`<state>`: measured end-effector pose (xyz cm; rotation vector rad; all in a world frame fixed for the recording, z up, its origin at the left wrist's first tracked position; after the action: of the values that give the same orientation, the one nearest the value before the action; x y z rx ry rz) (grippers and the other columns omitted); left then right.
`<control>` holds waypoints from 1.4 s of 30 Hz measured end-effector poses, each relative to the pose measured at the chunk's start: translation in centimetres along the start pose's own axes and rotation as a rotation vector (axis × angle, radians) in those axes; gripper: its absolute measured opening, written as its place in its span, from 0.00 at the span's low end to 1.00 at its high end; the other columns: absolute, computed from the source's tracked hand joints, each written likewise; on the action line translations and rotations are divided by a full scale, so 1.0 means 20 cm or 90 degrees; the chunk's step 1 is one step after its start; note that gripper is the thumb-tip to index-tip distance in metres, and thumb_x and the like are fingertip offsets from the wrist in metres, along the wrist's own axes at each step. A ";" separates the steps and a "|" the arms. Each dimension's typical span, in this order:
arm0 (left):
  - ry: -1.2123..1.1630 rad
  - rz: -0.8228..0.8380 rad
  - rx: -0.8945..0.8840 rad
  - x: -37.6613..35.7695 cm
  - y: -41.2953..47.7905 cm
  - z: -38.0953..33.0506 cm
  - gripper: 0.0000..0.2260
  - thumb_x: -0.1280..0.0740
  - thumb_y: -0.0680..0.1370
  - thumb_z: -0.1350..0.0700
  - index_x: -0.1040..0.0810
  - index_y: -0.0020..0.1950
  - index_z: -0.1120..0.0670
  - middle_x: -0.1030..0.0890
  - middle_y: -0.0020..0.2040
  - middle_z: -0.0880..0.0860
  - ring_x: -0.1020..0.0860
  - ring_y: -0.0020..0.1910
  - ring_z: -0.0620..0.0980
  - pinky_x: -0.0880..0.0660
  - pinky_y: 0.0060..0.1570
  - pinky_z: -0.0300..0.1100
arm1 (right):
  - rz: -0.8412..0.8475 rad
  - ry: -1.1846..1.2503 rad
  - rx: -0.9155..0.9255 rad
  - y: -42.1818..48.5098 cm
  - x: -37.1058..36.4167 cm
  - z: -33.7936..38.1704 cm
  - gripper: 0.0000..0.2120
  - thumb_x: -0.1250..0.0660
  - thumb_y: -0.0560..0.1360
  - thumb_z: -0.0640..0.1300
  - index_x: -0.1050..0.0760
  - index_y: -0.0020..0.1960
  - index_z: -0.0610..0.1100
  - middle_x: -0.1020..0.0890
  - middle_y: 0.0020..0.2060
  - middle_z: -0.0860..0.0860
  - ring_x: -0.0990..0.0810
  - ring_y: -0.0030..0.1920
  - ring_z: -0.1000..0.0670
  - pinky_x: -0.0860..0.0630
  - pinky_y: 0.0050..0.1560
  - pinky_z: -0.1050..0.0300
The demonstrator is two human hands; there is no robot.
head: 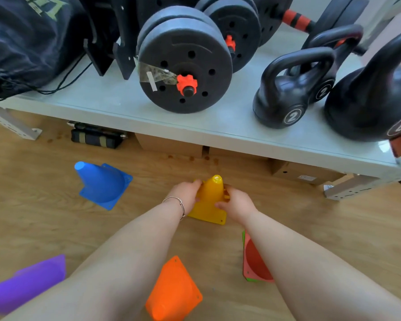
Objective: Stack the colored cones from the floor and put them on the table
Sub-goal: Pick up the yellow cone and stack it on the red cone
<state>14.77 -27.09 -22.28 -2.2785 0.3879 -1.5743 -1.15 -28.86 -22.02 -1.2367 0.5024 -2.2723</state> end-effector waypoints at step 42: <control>-0.181 0.029 0.042 -0.14 -0.64 -1.02 0.23 0.27 0.72 0.50 0.27 0.67 0.46 0.19 0.60 0.50 0.20 0.53 0.53 0.23 0.53 0.43 | 0.042 0.035 -0.031 -0.91 0.53 -0.68 0.33 0.23 0.69 0.48 0.29 0.72 0.51 0.21 0.66 0.51 0.24 0.65 0.49 0.27 0.65 0.55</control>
<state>-5.03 -17.00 -12.54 -2.3790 0.3049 -1.2003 -22.11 -19.38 -12.22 -1.1653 0.6133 -2.2559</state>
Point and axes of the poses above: each hand's wrist, its own y-axis towards the middle knuckle, its own x-axis out of the back of the hand, z = x × y, the point moved 9 cm from there along y, towards the middle knuckle
